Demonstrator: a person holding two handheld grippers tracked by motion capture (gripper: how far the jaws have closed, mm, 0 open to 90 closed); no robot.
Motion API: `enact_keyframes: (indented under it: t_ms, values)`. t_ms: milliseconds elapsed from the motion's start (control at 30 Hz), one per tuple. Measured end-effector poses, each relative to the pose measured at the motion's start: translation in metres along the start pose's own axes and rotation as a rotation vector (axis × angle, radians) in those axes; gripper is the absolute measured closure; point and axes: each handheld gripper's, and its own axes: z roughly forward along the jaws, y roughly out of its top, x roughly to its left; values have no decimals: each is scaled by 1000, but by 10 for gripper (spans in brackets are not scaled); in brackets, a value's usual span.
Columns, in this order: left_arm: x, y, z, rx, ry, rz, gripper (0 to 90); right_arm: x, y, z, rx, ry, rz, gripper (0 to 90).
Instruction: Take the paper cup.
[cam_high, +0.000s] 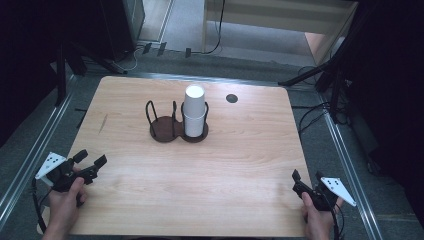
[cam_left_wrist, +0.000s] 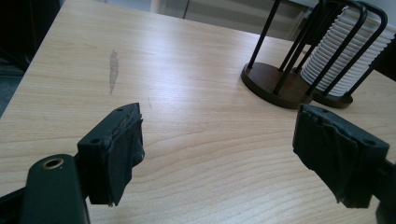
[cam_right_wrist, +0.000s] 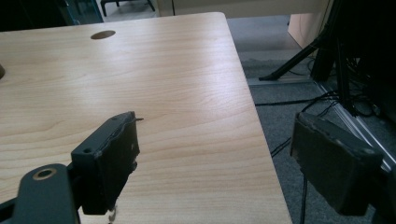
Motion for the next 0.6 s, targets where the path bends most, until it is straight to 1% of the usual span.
enact_keyframes:
  t_ms: [67,100,133,167,200,233,267,300,400,433,467,533,567,600]
  values:
    - [0,0,0,2,-2,2,164,4,1,1,17,5,-31,155]
    - [0,0,0,2,-3,3,164,4,1,1,17,5,-31,155]
    - [0,0,1,3,-3,4,164,12,2,2,30,3,-78,154]
    - [0,0,1,3,-3,4,164,12,2,2,30,3,-78,154]
    - [-1,0,0,6,-3,8,164,20,3,4,44,26,-90,150]
    - [-1,0,0,6,-3,8,164,20,3,4,44,26,-90,150]
    - [-1,0,1,5,-5,10,164,28,7,7,48,33,-105,150]
    - [-1,0,1,5,-5,10,164,28,7,7,48,33,-105,150]
    - [-2,0,1,9,-10,15,164,42,15,11,53,60,-120,147]
    - [-2,0,1,9,-10,15,164,42,15,11,53,60,-120,147]
    - [-2,0,1,10,-11,16,164,50,21,14,56,72,-128,144]
    - [-2,0,1,10,-11,17,164,57,26,17,58,88,-130,143]
    - [-2,0,1,10,-11,17,164,57,26,17,58,88,-130,143]
    - [-2,0,2,11,-12,18,164,62,29,19,58,93,-127,143]
